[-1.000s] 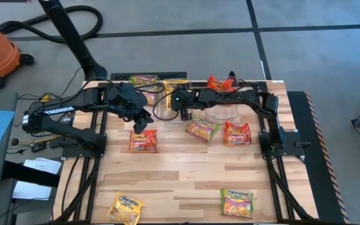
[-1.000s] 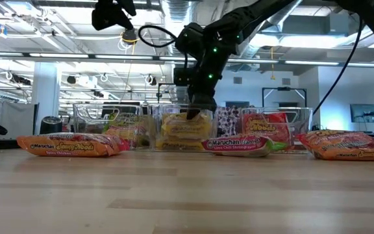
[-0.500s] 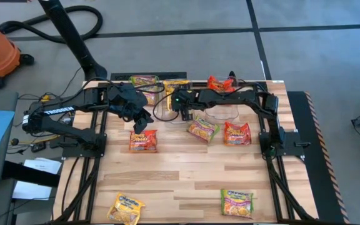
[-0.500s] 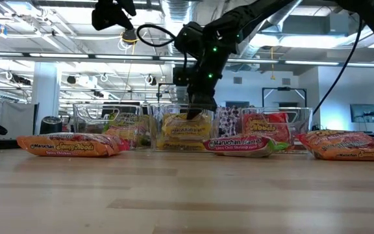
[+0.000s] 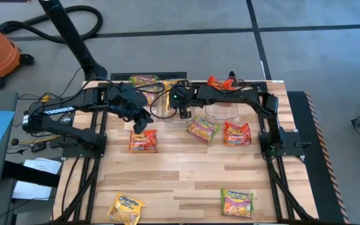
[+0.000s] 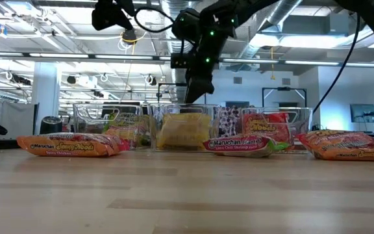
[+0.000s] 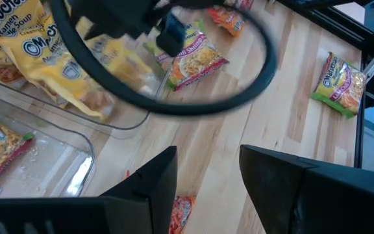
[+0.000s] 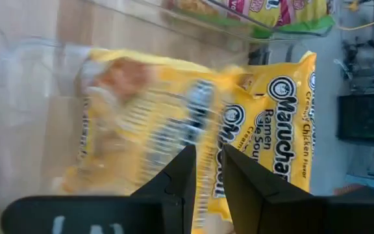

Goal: Sort Maruchan noodles
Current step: Put the green noodle pack into the left transparent bin

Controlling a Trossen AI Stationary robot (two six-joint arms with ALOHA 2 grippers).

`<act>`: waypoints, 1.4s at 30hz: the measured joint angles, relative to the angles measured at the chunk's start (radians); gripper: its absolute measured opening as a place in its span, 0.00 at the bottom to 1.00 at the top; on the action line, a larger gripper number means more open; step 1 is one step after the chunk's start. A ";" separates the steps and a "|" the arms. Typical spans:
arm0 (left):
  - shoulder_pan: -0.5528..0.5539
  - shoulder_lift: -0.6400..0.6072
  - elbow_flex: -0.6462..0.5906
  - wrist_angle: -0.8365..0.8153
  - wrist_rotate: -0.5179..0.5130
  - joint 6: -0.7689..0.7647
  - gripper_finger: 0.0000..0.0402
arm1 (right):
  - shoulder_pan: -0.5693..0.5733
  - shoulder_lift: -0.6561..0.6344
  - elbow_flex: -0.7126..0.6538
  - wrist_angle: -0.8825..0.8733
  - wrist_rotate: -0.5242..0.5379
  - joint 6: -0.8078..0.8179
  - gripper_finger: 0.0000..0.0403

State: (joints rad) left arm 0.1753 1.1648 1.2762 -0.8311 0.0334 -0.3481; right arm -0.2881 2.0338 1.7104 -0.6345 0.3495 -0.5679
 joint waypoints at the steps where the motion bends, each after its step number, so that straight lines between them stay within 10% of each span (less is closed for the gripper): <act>1: 0.000 0.000 0.000 -0.003 0.000 0.000 0.38 | -0.003 0.000 0.016 -0.025 -0.032 0.014 0.24; 12: 0.000 0.000 0.000 -0.010 0.000 0.000 0.38 | -0.071 0.000 0.058 -0.166 -0.602 0.126 0.24; 24: 0.000 0.000 0.000 -0.010 -0.043 0.004 0.38 | -0.155 0.000 0.058 -0.188 -0.637 0.279 0.24; 42: 0.002 0.000 0.000 -0.055 -0.146 0.212 0.38 | -0.078 -0.003 0.291 -0.873 -0.505 0.219 0.25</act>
State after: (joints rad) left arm 0.1768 1.1648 1.2762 -0.8865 -0.1122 -0.1356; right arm -0.3664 2.0304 2.0014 -1.5074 -0.1558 -0.3489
